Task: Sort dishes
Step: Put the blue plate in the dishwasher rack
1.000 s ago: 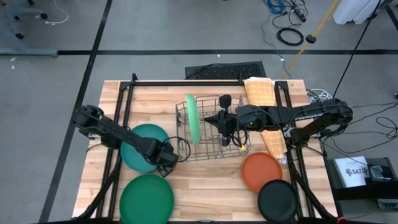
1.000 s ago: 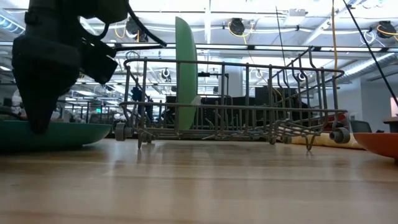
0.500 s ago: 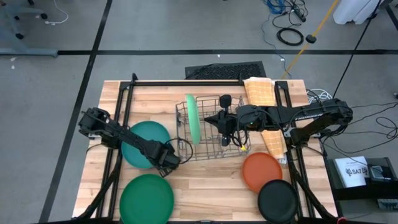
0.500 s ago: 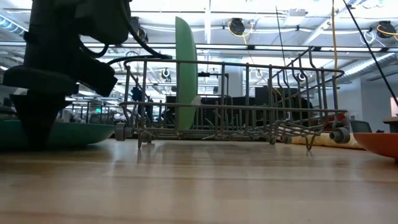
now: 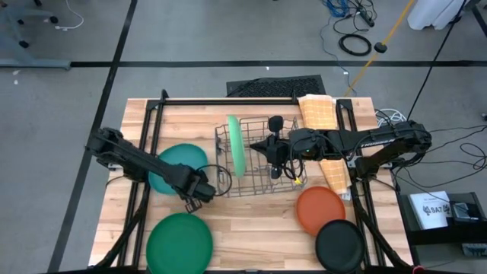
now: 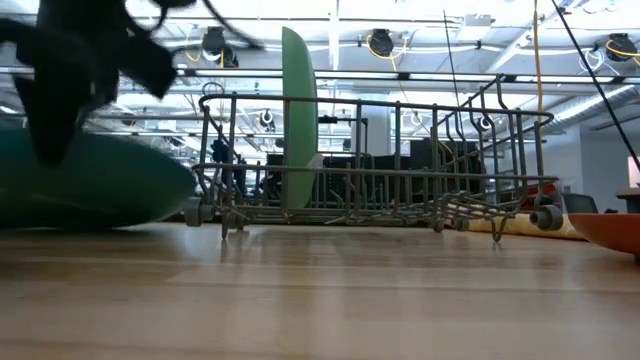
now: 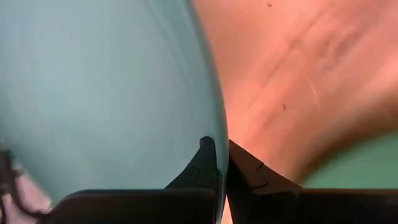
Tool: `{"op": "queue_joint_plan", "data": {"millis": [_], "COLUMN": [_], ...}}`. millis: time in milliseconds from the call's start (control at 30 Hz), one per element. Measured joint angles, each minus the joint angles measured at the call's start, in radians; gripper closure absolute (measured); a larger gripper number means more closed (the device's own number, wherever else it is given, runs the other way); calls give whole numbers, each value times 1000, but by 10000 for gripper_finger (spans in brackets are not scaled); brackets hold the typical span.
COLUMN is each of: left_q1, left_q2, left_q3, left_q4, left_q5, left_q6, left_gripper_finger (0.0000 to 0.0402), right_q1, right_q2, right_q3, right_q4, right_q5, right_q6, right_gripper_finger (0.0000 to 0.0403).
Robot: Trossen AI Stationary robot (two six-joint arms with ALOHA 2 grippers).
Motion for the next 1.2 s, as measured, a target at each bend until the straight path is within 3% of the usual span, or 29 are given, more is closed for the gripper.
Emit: {"op": "queue_joint_plan", "data": {"millis": [133, 267, 667, 800, 933, 1100, 1200], "left_q1": [-1, -1, -84, -129, -167, -175, -200], "left_q2": [-93, -192, -474, -557, -615, -630, -629], "left_q3": [76, 145, 268, 268, 183, -21, -154], "left_q4": [-46, -29, -13, 93, 306, 511, 772], "left_q5": [34, 5, -436, -659, -929, -1017, -1087], "left_q6": [13, 30, -29, -30, -52, -203, -160], "left_gripper_finger": [389, 389, 389, 389, 389, 389, 389], "right_q1": [0, 0, 0, 0, 0, -1, -2], "right_q2": [0, 0, 0, 0, 0, 0, 0], "right_q3": [0, 0, 0, 0, 0, 0, 0], "right_q4": [-1, -1, -8, -10, -2, 0, 1], "right_q5": [0, 0, 6, 6, 6, 5, 5], "right_q6": [0, 0, 0, -6, -19, -27, -30], "right_gripper_finger": [400, 400, 400, 400, 400, 400, 400]}}
